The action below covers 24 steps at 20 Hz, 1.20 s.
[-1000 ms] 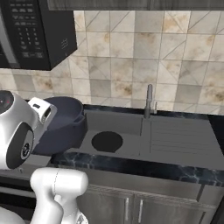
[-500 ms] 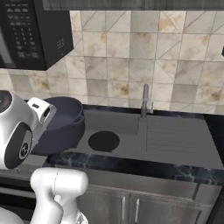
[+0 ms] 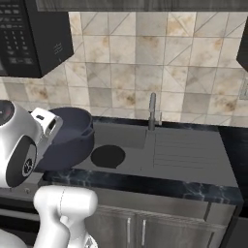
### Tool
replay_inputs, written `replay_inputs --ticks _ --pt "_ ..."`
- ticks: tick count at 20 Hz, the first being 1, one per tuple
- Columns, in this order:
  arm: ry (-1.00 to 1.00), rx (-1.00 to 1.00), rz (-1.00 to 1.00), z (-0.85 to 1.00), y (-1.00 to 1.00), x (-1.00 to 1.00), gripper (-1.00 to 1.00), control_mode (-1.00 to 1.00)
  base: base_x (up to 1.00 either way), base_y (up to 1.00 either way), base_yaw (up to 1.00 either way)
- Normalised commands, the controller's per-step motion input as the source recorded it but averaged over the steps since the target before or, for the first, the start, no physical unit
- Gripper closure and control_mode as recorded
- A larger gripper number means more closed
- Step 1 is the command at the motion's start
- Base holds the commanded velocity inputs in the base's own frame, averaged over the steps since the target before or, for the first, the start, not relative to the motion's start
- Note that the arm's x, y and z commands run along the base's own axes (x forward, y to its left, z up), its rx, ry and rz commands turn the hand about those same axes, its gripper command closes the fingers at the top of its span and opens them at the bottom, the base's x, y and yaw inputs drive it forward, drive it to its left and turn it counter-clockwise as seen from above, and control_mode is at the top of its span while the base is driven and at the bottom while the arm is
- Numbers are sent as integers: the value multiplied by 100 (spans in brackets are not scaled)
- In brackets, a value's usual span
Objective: Move the pot and pan from the stove into the sink.
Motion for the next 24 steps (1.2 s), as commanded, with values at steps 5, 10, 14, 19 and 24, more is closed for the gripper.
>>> replay_inputs --ticks 5,10,14,19,24 --pt "0 0 0 0 0 0 100 100 46 0 -1" --pt "0 0 0 0 0 0 100 100 45 0 -2" --pt "0 0 0 0 0 0 100 100 24 0 -2" --pt "0 0 0 0 0 0 100 100 0 0 0" --pt "0 0 0 -1 0 23 100 -100 0 0 0"
